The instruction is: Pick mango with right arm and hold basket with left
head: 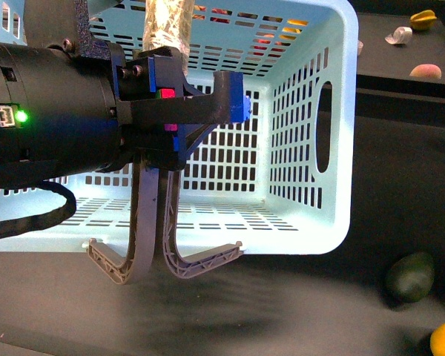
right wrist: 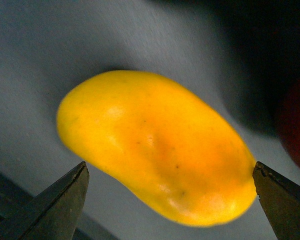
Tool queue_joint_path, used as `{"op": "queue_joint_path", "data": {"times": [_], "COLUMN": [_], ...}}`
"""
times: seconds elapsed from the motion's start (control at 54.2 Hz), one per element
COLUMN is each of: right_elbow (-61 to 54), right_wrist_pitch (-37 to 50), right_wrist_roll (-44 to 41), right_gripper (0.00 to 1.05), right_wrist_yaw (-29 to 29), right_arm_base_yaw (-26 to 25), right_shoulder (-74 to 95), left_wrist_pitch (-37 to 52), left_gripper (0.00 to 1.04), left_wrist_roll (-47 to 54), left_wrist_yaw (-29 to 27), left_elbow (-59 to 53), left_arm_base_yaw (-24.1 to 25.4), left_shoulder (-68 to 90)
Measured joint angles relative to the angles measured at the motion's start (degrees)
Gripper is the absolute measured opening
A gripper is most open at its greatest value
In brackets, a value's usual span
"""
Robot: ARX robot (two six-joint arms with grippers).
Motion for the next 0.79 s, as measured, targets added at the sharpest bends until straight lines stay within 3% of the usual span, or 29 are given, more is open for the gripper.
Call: {"op": "queue_joint_path", "data": {"times": [0.35, 0.793], "right_elbow": [0.3, 2.4], "right_wrist_pitch": [-2.6, -2.8], "right_wrist_roll": [1.2, -0.3], "right_gripper": [0.97, 0.97], "right_wrist_yaw": [-2.8, 1.6], "right_arm_base_yaw": [4.4, 2.4], "right_shoulder": [0.4, 2.0], "left_wrist_pitch": [0.0, 0.0], "left_gripper": [0.08, 0.08], "left_wrist_roll": [0.0, 0.0], "left_wrist_yaw": [0.0, 0.0], "left_elbow": [0.0, 0.0], "left_arm_base_yaw": [0.0, 0.0], "left_shoulder": [0.0, 0.0]}}
